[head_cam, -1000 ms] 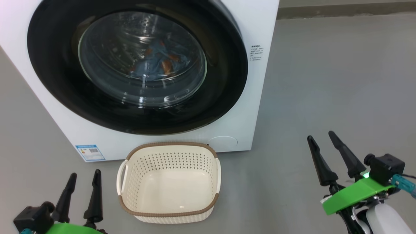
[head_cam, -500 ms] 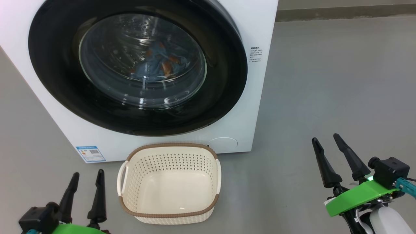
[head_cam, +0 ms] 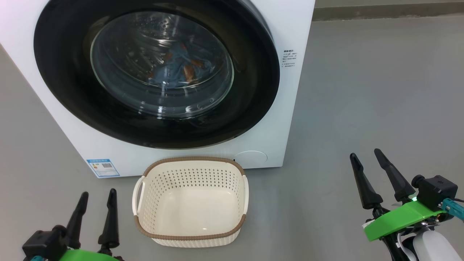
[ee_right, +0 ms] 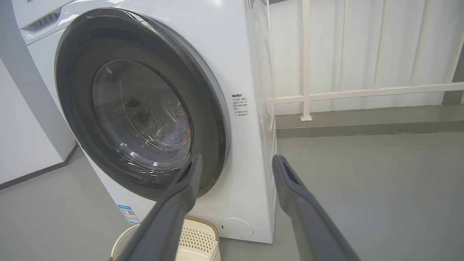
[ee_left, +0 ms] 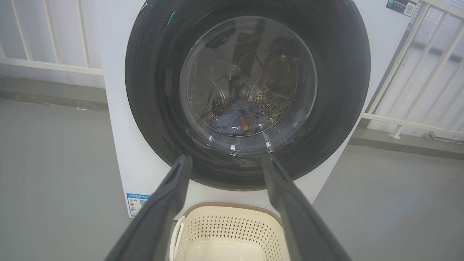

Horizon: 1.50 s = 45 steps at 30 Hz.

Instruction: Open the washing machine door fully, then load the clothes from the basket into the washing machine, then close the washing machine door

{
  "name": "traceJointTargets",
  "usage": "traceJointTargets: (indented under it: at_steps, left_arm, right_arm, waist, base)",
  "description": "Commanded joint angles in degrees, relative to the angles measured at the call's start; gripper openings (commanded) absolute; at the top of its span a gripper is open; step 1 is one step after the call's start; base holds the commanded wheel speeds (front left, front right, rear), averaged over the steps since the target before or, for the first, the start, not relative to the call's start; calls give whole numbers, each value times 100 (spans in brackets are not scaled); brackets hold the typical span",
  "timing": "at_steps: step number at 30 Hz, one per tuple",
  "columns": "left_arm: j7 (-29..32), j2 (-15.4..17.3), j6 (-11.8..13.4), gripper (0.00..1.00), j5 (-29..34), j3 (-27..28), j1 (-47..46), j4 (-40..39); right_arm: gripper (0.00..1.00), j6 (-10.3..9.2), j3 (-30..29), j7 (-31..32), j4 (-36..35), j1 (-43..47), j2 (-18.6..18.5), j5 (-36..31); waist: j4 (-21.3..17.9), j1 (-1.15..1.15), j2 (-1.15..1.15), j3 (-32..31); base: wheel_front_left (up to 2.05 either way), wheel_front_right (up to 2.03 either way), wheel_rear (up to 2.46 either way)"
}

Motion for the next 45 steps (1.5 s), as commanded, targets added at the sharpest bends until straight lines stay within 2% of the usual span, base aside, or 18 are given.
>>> traceJointTargets:
  at_steps: [1,25,26,31,35,39,45]
  left_arm:
    - [-37,91,-14,100,68,224,-152,-153]
    - [-37,108,-15,100,52,179,-243,-114]
    - [0,-4,-1,0,43,-16,-23,10]
    - [52,-136,1,0,-116,-50,68,218]
    - [117,-146,0,0,-339,-18,55,225]
    - [180,-156,0,0,-561,12,34,244]
    - [276,-173,-1,0,-892,60,-1,269]
  right_arm:
    - [100,-12,80,-27,-116,4,-24,-20]
    - [100,-12,45,-27,-38,-38,33,-54]
    - [0,0,-41,0,82,1,79,-13]
    - [0,0,-25,50,290,114,196,144]
    - [0,-1,-67,118,274,130,225,359]
    - [0,-1,-108,185,269,139,254,574]
    - [0,-2,-172,286,259,148,299,894]
  waist:
    - [-2,0,0,10]
    - [23,0,0,56]
    - [24,0,0,56]
    - [24,1,0,53]
    - [23,13,0,37]
    - [23,1,0,43]
    - [22,0,0,41]
  base:
    - [0,0,0]
    - [0,0,0]
    - [0,0,0]
    - [0,0,0]
    - [0,0,0]
    - [0,0,0]
    - [0,0,0]
